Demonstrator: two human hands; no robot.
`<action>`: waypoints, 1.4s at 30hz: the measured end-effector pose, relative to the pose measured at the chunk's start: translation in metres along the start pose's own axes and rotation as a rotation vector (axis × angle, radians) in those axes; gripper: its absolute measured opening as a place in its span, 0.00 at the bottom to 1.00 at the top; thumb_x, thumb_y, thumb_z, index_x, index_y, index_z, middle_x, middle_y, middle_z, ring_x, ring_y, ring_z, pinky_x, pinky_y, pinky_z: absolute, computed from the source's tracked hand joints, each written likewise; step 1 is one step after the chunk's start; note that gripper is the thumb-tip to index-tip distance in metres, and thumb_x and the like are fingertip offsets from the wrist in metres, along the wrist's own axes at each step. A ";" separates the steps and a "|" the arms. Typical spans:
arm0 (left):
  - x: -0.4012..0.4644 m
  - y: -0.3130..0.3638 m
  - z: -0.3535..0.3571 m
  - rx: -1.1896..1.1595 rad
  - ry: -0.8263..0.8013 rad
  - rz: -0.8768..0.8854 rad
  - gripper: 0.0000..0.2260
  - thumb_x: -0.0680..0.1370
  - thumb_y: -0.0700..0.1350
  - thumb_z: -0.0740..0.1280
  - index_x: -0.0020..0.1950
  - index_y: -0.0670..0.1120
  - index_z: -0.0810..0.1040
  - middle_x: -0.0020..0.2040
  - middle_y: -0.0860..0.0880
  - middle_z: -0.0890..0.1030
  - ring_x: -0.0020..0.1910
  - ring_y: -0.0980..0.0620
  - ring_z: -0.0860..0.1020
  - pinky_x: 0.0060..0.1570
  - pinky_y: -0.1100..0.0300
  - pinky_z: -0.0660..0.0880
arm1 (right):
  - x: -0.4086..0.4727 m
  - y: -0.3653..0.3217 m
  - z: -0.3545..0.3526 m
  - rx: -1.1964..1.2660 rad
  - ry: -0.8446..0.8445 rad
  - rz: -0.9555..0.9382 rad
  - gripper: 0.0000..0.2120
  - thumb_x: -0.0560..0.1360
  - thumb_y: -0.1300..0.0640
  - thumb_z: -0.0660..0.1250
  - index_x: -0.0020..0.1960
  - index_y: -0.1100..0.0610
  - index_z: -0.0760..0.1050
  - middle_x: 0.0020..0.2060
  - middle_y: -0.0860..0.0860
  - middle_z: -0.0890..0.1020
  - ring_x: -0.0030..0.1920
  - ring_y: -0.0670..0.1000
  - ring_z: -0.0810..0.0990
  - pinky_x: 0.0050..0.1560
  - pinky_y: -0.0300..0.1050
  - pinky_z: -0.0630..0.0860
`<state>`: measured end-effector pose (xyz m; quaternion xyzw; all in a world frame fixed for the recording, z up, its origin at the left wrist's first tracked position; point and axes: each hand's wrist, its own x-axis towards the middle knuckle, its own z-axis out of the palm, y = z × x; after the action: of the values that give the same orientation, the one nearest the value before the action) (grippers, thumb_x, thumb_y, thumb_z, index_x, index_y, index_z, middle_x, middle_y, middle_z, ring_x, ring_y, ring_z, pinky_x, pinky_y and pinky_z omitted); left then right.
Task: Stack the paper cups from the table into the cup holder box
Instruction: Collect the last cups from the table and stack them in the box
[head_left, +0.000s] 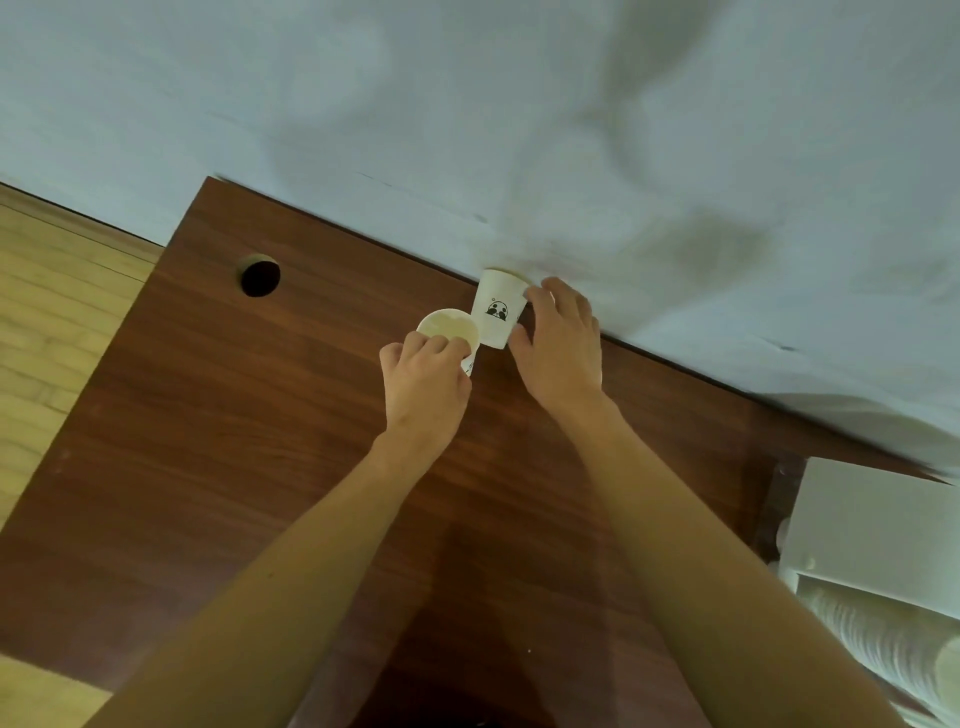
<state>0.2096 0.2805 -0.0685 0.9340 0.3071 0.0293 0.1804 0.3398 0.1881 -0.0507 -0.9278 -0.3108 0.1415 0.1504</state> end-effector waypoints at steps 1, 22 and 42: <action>0.000 -0.003 -0.002 -0.002 -0.017 -0.011 0.09 0.75 0.43 0.69 0.54 0.49 0.80 0.48 0.50 0.83 0.54 0.48 0.76 0.56 0.50 0.66 | 0.012 -0.005 0.003 -0.036 -0.057 0.001 0.22 0.78 0.53 0.63 0.71 0.56 0.67 0.73 0.53 0.65 0.72 0.57 0.63 0.68 0.54 0.64; -0.014 -0.002 0.002 -0.184 -0.043 0.033 0.08 0.75 0.42 0.68 0.54 0.45 0.81 0.49 0.49 0.82 0.53 0.48 0.76 0.51 0.53 0.72 | -0.045 -0.011 -0.017 0.501 0.229 0.288 0.19 0.76 0.59 0.68 0.66 0.48 0.72 0.43 0.39 0.79 0.37 0.41 0.82 0.47 0.45 0.80; -0.031 0.028 0.002 -0.207 -0.053 0.097 0.07 0.74 0.40 0.68 0.51 0.43 0.81 0.46 0.47 0.82 0.48 0.45 0.76 0.45 0.51 0.73 | -0.091 0.052 0.010 0.016 0.090 0.098 0.08 0.76 0.59 0.69 0.53 0.53 0.84 0.50 0.49 0.84 0.49 0.57 0.77 0.41 0.48 0.74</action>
<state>0.2005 0.2412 -0.0590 0.9245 0.2521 0.0446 0.2824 0.2945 0.0944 -0.0637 -0.9461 -0.2566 0.1094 0.1643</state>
